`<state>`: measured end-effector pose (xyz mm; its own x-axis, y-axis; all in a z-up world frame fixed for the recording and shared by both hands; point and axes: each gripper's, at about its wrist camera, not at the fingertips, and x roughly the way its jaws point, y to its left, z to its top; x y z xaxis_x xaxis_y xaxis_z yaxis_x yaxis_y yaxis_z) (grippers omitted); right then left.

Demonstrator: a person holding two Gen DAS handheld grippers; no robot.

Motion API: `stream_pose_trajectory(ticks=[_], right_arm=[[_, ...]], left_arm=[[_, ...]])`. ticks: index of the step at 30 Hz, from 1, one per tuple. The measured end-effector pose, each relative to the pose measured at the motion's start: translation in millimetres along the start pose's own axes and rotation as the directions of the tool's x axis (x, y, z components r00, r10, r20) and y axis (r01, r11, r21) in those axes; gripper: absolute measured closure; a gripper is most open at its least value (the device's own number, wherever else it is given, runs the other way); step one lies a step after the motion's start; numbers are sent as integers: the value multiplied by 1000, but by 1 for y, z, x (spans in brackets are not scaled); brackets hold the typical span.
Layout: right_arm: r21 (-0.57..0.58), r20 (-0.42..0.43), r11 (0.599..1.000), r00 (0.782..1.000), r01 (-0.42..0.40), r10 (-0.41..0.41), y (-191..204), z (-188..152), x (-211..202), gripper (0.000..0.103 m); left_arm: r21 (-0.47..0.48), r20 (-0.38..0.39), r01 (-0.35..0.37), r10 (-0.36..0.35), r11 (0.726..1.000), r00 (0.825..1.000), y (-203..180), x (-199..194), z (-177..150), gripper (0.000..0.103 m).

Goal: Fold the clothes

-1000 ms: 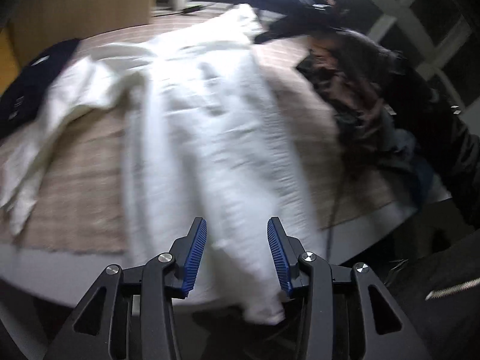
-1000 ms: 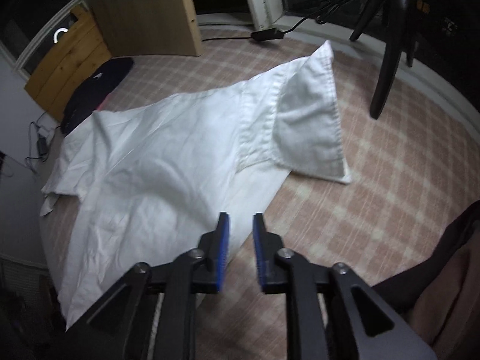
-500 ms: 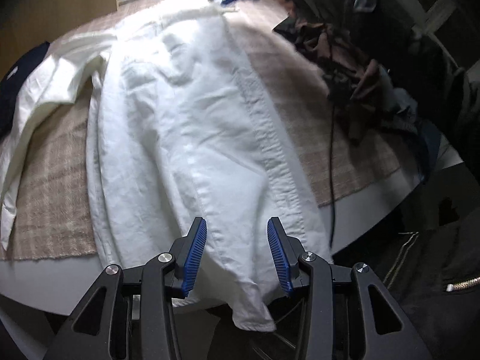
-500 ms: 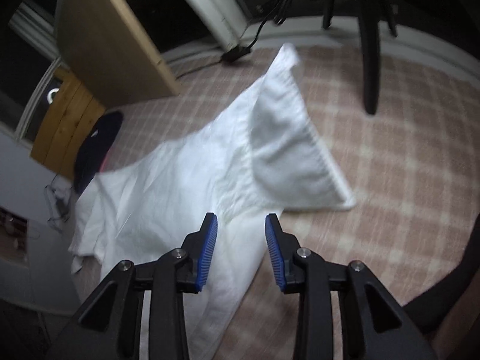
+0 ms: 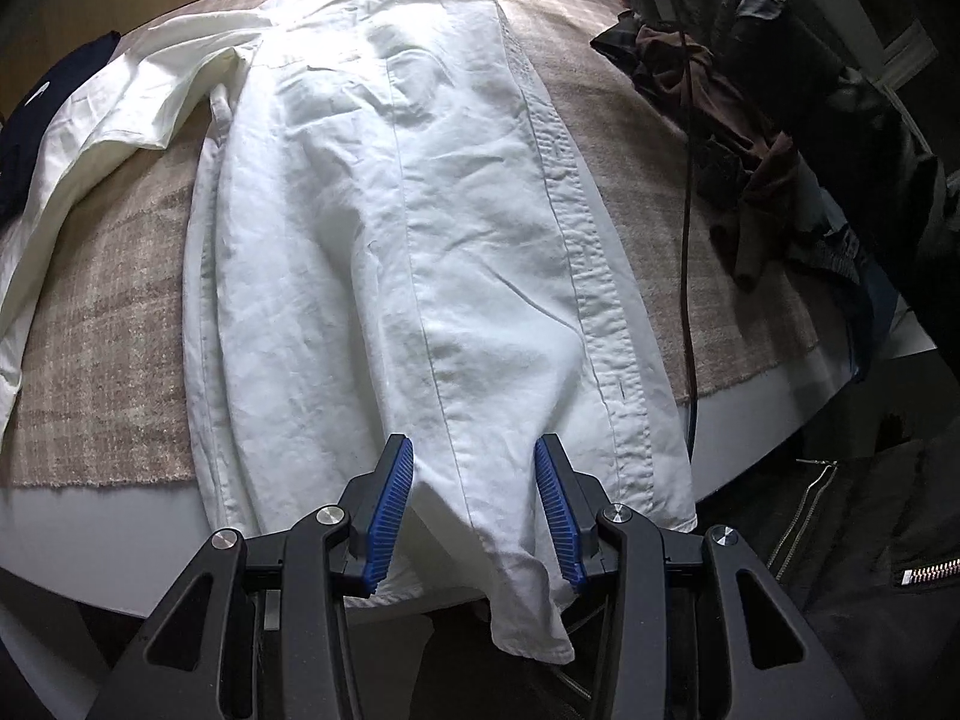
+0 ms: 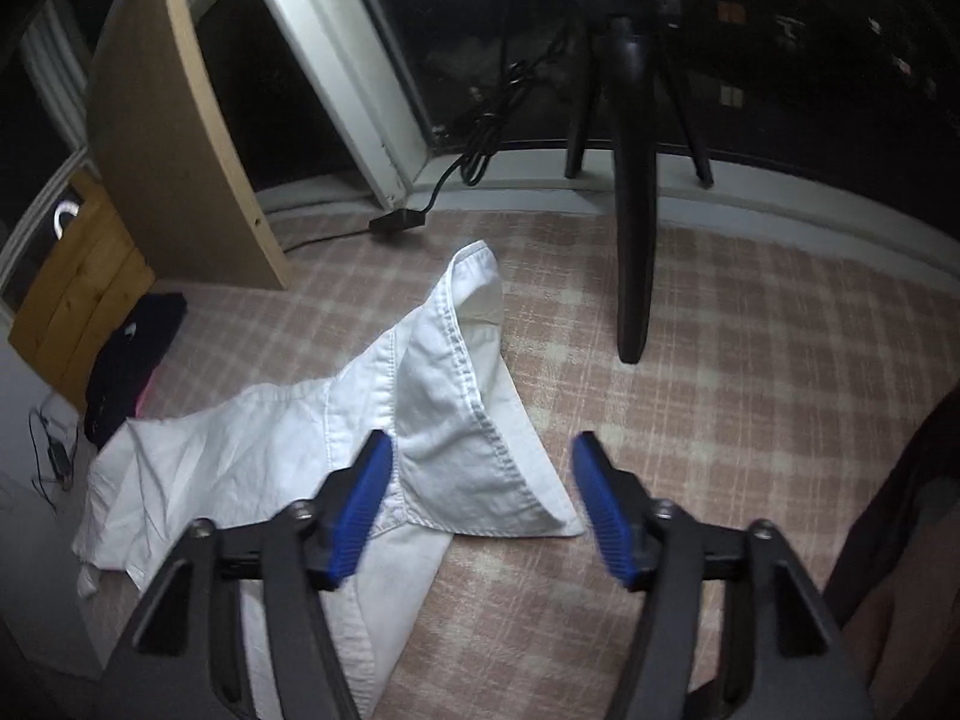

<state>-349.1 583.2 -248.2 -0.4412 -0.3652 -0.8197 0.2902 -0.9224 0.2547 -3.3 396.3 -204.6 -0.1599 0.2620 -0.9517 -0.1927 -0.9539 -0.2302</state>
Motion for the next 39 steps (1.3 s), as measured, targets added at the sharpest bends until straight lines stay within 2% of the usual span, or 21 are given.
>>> stream_pose_trajectory(ticks=[3,4,5,6,8,11,13,16,18,19,20,22,25,27,29,33,36,39], right_arm=[[-75,-43,997,999,-15,12,8,1,14,37],[-94,-55,995,998,-29,24,12,0,17,44],[-110,-67,993,997,-47,40,15,-1,20,79],[-126,-74,991,996,-51,42,18,0,19,100],[-157,-81,987,996,-43,31,23,2,16,101],[-210,-4,973,996,92,-95,29,19,4,101],[-244,29,959,989,145,-142,31,30,0,101],[-340,69,911,973,232,-221,50,32,10,99],[-413,34,864,952,290,-303,62,25,29,86],[-430,18,850,944,304,-329,65,22,35,80],[-431,12,851,945,300,-327,66,18,35,77],[-407,24,866,952,289,-306,64,9,20,76],[-354,40,906,971,233,-234,60,-10,-18,65],[-308,19,942,991,134,-134,57,-31,-44,64],[-251,-38,968,999,-19,10,57,-63,-67,64],[-186,-145,959,971,-214,189,71,-148,-91,64],[-122,-213,937,931,-327,297,88,-219,-104,64],[-43,-242,925,903,-376,356,102,-271,-108,64]], left_arm=[[-2,-5,-2,2,1000,1000,1,2,1,63],[-2,-7,-3,3,1000,1000,1,3,1,63],[-2,-9,-4,4,1000,1000,1,3,2,63],[-2,-11,-4,4,1000,1000,1,4,2,63],[0,-16,-5,5,1000,1000,1,5,1,63],[-5,-30,-6,6,1000,1000,4,9,-1,63],[-10,-40,-9,8,1000,999,6,12,-2,63],[-13,-42,-8,8,1000,999,7,13,-3,63],[-20,-39,-13,12,1000,999,8,12,-4,63],[-23,-35,-16,15,1000,999,9,10,-5,63],[-27,-25,-19,19,999,1000,10,5,-6,63],[-40,2,-26,26,999,1000,15,-10,-13,63],[-115,43,-55,60,992,997,29,-33,-29,62],[-154,50,-65,73,986,996,42,-43,-40,61],[-181,53,-58,69,982,996,51,-45,-50,61],[-175,40,-78,86,981,996,58,-32,-59,61],[-162,33,-68,74,984,997,63,-16,-58,61],[-114,22,-66,69,991,997,63,-3,-54,61]])
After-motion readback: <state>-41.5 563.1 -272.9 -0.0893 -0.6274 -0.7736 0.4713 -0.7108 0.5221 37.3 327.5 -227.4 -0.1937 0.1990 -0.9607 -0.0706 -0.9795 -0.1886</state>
